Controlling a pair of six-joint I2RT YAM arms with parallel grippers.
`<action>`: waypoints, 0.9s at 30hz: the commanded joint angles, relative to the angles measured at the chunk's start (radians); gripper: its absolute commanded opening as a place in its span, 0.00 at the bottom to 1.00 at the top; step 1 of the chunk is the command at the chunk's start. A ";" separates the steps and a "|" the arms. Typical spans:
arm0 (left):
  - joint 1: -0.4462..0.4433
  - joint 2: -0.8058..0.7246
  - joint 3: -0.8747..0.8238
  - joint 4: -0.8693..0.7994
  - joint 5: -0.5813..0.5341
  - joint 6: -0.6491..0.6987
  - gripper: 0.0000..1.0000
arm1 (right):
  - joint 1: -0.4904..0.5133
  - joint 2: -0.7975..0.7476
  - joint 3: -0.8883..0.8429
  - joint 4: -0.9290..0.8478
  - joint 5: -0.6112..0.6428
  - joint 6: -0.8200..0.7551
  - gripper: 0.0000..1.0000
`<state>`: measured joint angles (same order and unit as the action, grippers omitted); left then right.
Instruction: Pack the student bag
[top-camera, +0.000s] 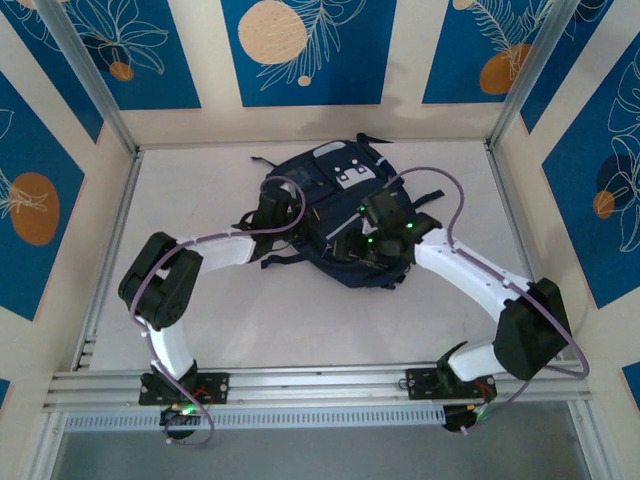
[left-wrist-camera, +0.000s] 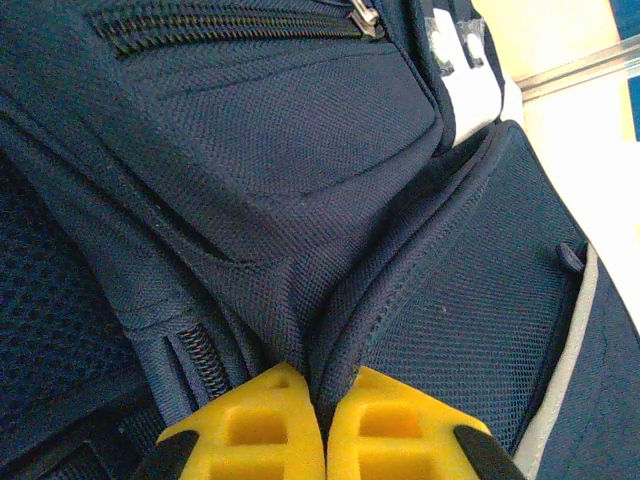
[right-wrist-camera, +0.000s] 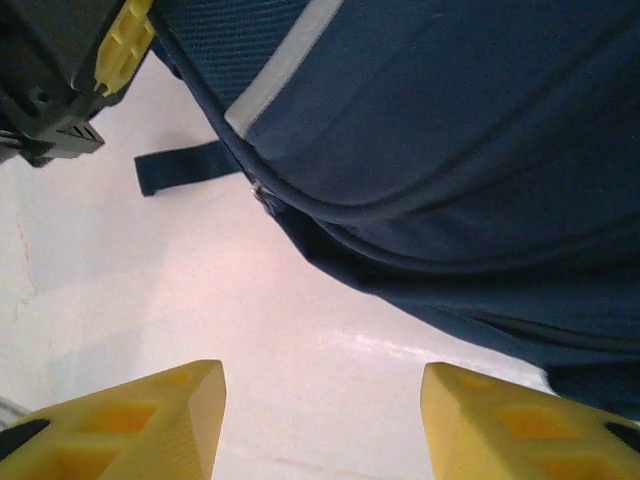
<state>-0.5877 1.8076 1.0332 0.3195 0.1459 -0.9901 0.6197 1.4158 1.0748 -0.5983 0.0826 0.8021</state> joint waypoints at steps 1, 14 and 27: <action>-0.025 -0.070 -0.020 0.138 -0.008 -0.036 0.00 | 0.047 0.040 -0.018 0.179 0.109 0.136 0.54; -0.054 -0.130 -0.112 0.223 -0.021 -0.079 0.00 | 0.153 0.263 0.060 0.085 0.401 0.309 0.40; -0.016 -0.155 -0.135 0.178 -0.083 -0.038 0.00 | 0.133 0.149 -0.006 0.062 0.379 0.163 0.00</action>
<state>-0.6209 1.7267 0.8883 0.4412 0.0761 -1.0485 0.7925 1.6318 1.1000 -0.4828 0.4019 1.0443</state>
